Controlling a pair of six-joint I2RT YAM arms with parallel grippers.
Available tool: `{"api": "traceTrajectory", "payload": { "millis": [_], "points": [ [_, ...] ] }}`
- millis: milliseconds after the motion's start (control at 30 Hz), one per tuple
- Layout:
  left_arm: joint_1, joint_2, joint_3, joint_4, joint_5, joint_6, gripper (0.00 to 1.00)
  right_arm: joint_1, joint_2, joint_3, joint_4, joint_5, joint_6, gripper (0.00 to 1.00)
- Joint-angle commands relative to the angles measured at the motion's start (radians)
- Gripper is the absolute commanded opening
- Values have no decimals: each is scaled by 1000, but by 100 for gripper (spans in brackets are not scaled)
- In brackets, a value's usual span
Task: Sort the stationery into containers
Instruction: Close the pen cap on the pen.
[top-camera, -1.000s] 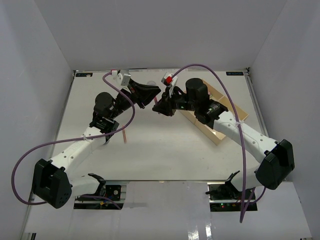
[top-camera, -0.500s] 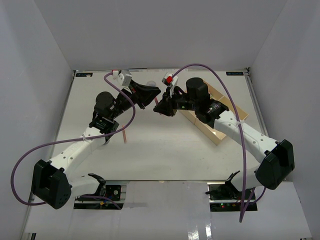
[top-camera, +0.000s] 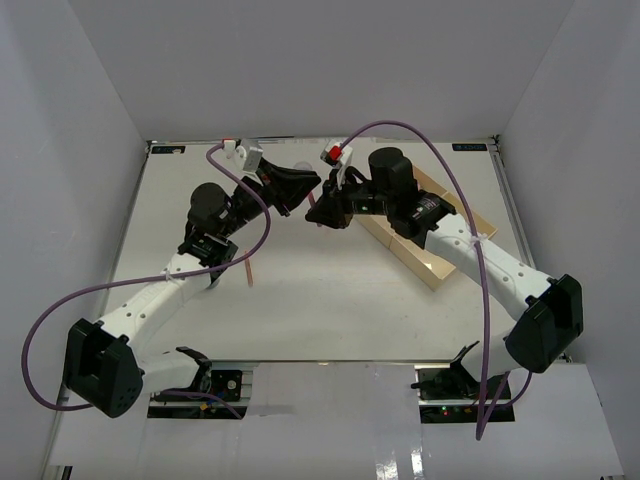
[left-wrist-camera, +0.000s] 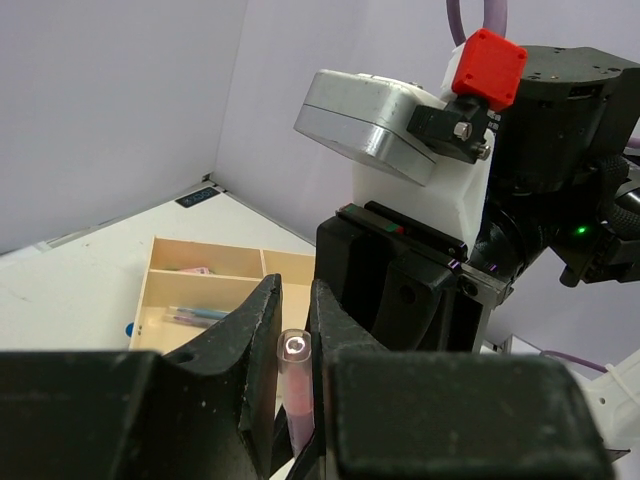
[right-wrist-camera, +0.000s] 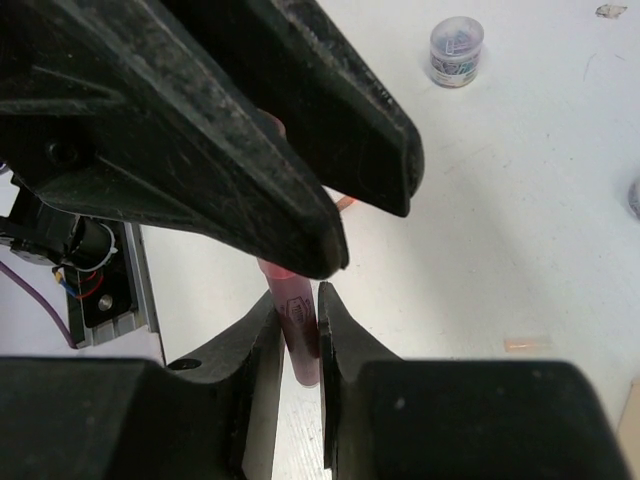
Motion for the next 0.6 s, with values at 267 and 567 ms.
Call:
{"api": "traceTrajectory", "payload": {
  "millis": [267,567],
  "points": [
    [-76,50,-124,-510,296,-22,0,-87,-78,258,673,123,54,8],
    [-75,60,140,-621,82,62,0,-85,-127,78,618,67,76,8]
  ]
}}
